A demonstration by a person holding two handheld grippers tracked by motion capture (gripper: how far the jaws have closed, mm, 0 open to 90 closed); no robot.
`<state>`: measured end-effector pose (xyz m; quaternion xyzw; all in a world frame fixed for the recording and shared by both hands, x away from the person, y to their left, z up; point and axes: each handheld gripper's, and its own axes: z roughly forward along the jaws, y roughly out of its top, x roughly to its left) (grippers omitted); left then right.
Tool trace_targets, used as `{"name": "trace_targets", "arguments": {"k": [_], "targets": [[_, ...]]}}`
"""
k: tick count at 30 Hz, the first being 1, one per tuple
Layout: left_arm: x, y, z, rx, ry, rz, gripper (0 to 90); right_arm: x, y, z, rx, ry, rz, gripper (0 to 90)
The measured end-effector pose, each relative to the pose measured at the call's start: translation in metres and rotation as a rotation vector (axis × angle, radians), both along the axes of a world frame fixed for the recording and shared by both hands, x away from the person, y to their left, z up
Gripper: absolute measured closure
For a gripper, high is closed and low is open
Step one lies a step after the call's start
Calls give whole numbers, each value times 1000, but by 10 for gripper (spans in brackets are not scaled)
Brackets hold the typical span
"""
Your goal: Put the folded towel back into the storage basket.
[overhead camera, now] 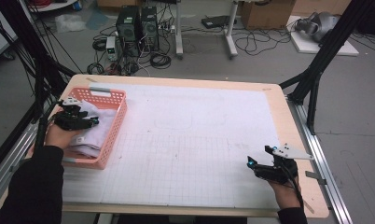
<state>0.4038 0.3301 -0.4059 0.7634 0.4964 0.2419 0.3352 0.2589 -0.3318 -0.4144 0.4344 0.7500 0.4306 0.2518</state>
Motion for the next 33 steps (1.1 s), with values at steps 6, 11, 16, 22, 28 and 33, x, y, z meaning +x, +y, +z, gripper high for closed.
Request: {"name": "trace_targets", "arguments": {"k": [6, 11, 16, 22, 28, 33], "targets": [[-16, 14, 20, 14, -33, 6, 462, 0, 0, 0, 3, 1, -2, 180], [-34, 19, 29, -42, -8, -99, 540, 0, 1, 1, 1, 0, -1, 180], [-35, 9, 27, 32, 43, -181, 568, 0, 3, 1, -1, 1, 4, 180], [-23, -6, 13, 278, 179, -156, 576, 1, 3, 0, 1, 5, 5, 180], [-23, 2, 17, 290, 173, -37, 437, 1, 2, 0, 3, 2, 4, 180], [-40, 22, 37, 58, -28, 55, 337, 0, 3, 1, 0, 2, 5, 180]]}}
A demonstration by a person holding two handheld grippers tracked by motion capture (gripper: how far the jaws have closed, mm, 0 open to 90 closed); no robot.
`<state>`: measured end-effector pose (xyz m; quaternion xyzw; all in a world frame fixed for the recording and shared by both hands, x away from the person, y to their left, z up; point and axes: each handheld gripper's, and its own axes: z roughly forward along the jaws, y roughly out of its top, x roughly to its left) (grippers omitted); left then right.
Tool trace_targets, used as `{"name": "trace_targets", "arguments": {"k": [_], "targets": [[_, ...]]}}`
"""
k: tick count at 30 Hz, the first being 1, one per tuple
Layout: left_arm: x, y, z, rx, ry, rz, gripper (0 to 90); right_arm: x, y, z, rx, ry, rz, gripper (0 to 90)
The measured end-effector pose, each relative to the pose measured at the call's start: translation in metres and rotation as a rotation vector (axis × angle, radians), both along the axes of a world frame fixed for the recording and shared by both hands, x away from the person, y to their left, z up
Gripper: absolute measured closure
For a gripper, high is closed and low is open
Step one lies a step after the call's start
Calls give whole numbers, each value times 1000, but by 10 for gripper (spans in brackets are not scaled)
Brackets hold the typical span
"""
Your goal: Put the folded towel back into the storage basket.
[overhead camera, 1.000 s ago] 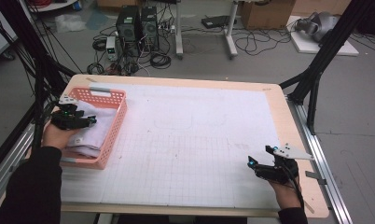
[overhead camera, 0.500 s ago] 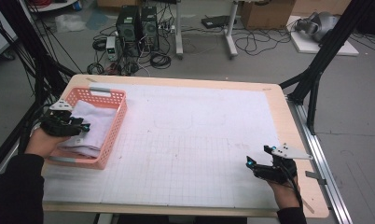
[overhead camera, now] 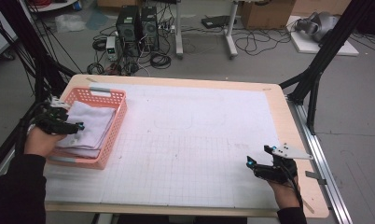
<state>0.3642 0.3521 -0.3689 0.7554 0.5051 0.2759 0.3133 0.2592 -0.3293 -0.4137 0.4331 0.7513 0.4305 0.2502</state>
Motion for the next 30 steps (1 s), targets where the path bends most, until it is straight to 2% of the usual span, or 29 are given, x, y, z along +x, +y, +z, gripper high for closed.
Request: {"name": "trace_targets", "arguments": {"k": [1, 2, 4, 5, 6, 7, 8, 9, 10, 12, 17, 18, 19, 20, 22, 24, 25, 30], "targets": [[-4, 3, 3, -43, -42, 3, 320, 0, 0, 0, 3, -1, -1, 180], [-10, 6, 7, -117, -125, 9, 301, 0, 1, 0, 3, -2, 0, 180], [-20, 10, 12, -195, -227, -2, 249, 0, 1, 1, 9, -5, -1, 180], [-25, 10, 14, -213, -264, -4, 226, 0, 1, 1, 8, -5, -3, 180], [-25, 10, 14, -213, -264, -4, 206, 0, 1, 1, 11, -5, -1, 180], [-33, 8, 15, -239, -320, -6, 197, 1, 1, 1, 9, -8, 1, 179], [-36, 7, 15, -254, -341, -10, 177, 1, 2, 1, 7, -10, 3, 180], [-36, 7, 15, -254, -341, -10, 166, 0, 2, 1, 7, -9, 1, 179], [-42, 4, 15, -280, -380, -17, 167, 1, 2, 1, 9, -18, 0, 180], [-47, -1, 14, -303, -402, -35, 167, 1, 2, 2, 6, -20, 2, 180], [-52, -18, 14, -298, -403, -85, 167, 1, 2, 3, 3, -21, -1, 179], [-53, -29, 13, -316, -399, -122, 167, 1, 2, 3, 6, -21, -2, 179], [-53, -36, 12, -323, -399, -140, 167, 1, 2, 3, 5, -23, -6, 179], [-53, -36, 12, -323, -399, -140, 167, 2, 2, 3, 3, -26, -9, 179], [-54, -56, 12, -335, -404, -187, 167, 2, 2, 4, 0, -26, -9, 179], [-54, -62, 12, -346, -409, -199, 168, 2, 2, 4, -2, -31, -5, 179], [-54, -74, 14, -373, -406, -223, 169, 2, 2, 4, 2, -32, -6, 179], [-55, -102, 21, -393, -413, -267, 169, 3, 2, 4, 9, -36, -3, 178]]}}
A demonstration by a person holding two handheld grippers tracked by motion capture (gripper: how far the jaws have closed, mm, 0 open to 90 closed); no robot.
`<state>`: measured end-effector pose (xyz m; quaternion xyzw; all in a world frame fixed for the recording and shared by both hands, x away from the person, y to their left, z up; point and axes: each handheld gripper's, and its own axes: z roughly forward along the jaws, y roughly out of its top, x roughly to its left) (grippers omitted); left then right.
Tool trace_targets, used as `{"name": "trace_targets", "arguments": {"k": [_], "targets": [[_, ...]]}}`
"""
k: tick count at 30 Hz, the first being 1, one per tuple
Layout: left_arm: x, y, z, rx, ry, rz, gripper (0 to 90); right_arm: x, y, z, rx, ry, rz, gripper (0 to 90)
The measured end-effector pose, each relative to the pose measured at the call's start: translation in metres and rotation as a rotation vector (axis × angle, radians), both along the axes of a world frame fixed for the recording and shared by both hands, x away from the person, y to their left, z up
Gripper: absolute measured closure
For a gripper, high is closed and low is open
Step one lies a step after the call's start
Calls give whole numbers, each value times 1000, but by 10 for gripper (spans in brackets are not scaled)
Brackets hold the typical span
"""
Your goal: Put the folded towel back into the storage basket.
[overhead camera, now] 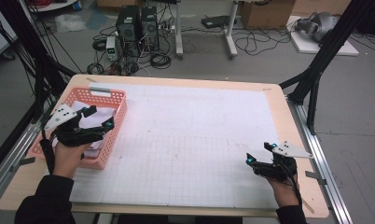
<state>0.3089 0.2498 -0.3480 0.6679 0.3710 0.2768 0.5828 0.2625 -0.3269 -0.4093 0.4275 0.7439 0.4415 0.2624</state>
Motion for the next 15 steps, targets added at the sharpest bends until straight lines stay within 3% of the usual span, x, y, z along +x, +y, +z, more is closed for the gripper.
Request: {"name": "trace_targets", "arguments": {"k": [2, 8, 15], "targets": [[-2, -12, 0, -9, -10, -13, 169, 1, 0, 0, 4, -1, 2, 178], [-8, -50, -9, -13, 12, -107, 171, 0, -1, 2, 10, -5, 2, 179], [-16, -80, -25, -21, 23, -183, 174, -2, 0, 4, 6, -12, 2, 178]]}}
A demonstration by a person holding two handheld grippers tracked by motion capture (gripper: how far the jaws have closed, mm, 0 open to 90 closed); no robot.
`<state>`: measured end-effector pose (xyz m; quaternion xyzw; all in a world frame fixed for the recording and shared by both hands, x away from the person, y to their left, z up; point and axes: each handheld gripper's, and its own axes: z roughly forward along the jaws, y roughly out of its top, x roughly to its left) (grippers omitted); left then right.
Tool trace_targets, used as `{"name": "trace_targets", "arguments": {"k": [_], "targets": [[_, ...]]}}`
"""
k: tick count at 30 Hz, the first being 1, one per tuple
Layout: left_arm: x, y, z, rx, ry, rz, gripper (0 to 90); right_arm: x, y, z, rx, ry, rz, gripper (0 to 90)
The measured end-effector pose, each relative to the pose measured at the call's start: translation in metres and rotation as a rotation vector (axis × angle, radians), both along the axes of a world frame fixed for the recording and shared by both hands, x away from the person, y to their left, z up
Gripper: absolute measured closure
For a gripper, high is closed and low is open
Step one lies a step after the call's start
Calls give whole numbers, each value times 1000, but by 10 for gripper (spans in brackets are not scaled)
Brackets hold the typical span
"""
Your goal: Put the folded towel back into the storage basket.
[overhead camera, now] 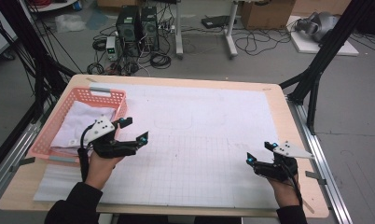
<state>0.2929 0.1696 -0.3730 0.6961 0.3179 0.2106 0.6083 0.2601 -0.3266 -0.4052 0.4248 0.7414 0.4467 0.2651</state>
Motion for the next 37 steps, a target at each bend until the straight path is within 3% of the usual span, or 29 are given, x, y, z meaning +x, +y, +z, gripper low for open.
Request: {"name": "trace_targets", "arguments": {"k": [8, 14, 37], "targets": [[-12, -26, -27, 16, 8, -79, 175, -1, -1, 0, 4, -5, -8, 178], [-15, -33, -37, 37, 19, -90, 175, -2, 0, 1, 4, -4, -9, 178], [-12, -32, -47, 55, 49, -85, 176, -1, 0, -1, 13, -3, -3, 178]]}}
